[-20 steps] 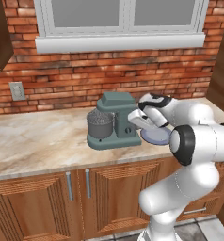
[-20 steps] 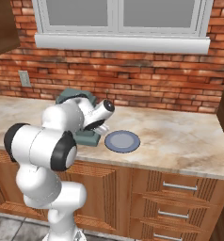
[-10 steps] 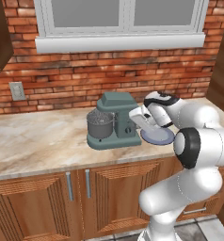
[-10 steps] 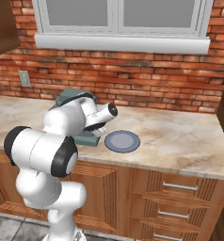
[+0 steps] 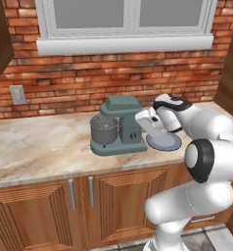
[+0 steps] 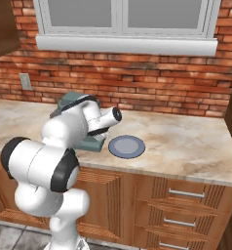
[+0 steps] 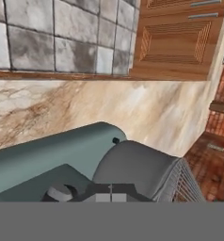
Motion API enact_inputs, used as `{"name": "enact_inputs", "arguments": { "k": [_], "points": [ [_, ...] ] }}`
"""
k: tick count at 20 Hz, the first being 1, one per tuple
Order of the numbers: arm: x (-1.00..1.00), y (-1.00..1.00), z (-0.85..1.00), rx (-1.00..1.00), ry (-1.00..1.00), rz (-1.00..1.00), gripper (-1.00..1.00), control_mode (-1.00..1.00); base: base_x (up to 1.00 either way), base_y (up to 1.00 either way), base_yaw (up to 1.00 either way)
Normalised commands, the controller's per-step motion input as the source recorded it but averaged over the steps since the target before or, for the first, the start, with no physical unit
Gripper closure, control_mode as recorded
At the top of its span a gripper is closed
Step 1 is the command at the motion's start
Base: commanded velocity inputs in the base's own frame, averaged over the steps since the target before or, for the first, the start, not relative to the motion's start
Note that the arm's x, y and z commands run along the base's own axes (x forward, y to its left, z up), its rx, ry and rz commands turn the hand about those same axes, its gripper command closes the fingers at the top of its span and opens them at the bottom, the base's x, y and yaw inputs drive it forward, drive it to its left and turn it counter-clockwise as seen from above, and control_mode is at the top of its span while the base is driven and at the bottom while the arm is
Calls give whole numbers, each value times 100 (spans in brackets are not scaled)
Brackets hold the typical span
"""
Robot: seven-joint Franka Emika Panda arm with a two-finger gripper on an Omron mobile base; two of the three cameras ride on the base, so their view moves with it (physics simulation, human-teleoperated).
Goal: Add butter and sugar cubes to the stand mixer bowl and then turn on the stand mixer to begin making frosting.
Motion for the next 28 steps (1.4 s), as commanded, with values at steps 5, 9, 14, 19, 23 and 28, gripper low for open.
{"name": "enact_inputs", "arguments": {
  "k": [5,9,14,19,23,28],
  "points": [
    [-32,26,0,-11,-20,3,100,-100,0,0,0],
    [-10,30,0,-21,-11,1,100,-100,0,0,0],
    [4,18,0,-25,-3,0,100,-100,0,0,0],
    [26,4,0,-24,0,0,100,-100,0,0,0],
    [40,0,0,-21,0,0,100,-100,0,0,0],
    [38,0,-15,-23,0,0,100,-100,0,0,0]
  ]
}}
